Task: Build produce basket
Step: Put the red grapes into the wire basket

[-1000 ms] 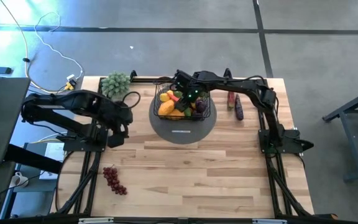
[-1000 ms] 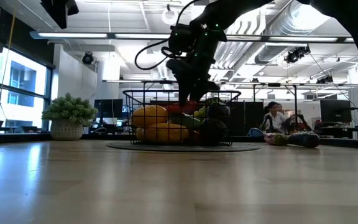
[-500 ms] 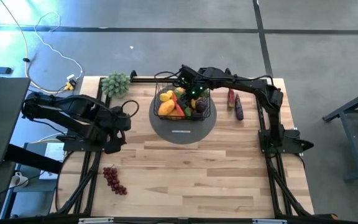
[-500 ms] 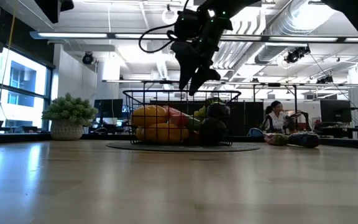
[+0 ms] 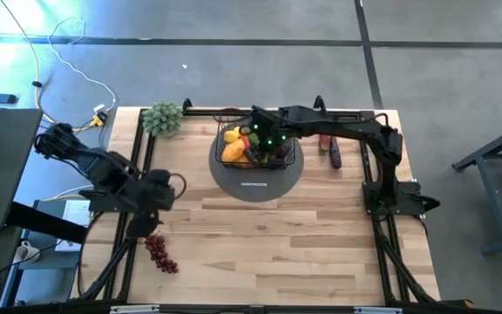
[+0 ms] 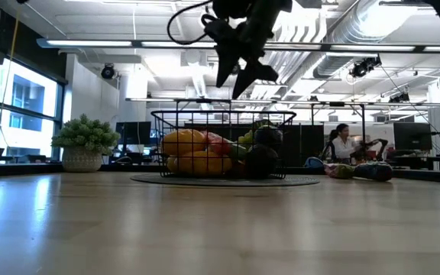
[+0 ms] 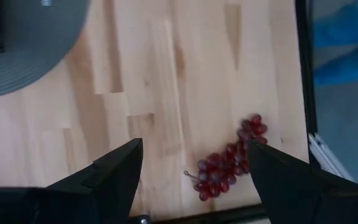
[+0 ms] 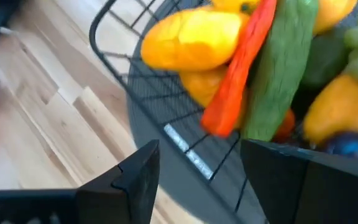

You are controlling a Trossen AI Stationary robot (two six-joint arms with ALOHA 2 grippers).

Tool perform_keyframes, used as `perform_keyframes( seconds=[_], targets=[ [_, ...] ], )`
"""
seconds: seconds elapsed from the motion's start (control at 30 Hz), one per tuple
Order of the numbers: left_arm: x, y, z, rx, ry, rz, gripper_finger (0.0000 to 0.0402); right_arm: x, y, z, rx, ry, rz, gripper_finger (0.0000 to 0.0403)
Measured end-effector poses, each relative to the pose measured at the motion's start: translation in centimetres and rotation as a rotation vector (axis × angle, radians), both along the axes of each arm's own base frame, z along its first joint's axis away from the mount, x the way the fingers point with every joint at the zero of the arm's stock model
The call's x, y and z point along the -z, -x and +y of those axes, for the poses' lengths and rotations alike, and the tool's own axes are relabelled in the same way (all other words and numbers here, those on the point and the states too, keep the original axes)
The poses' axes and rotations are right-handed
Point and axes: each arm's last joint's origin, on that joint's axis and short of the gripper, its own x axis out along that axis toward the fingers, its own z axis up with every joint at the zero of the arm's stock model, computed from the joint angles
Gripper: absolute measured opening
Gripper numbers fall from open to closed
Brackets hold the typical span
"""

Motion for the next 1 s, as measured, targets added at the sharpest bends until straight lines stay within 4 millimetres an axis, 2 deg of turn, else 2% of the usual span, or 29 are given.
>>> perform_keyframes(
  seconds=[0.3,0.57,0.77,1.0],
  targets=[
    [1.1,0.1,-4.3,0.240,-0.045,0.047,0.0274,-0.6,-0.1,5.1,0.073,0.017,0.042,0.0204],
    [3.0,-0.2,-7.9,0.440,-0.128,0.109,0.0274,-0.6,-0.4,8.4,0.102,-0.003,0.035,0.0204],
    [7.0,0.4,-9.7,0.483,-0.106,0.121,0.0274,-0.6,-0.5,10.7,0.109,-0.013,0.033,0.0204],
    [10.3,0.9,-9.7,0.483,-0.122,0.153,0.0274,-0.6,-0.4,12.0,0.123,-0.001,0.028,0.0204]
  ],
)
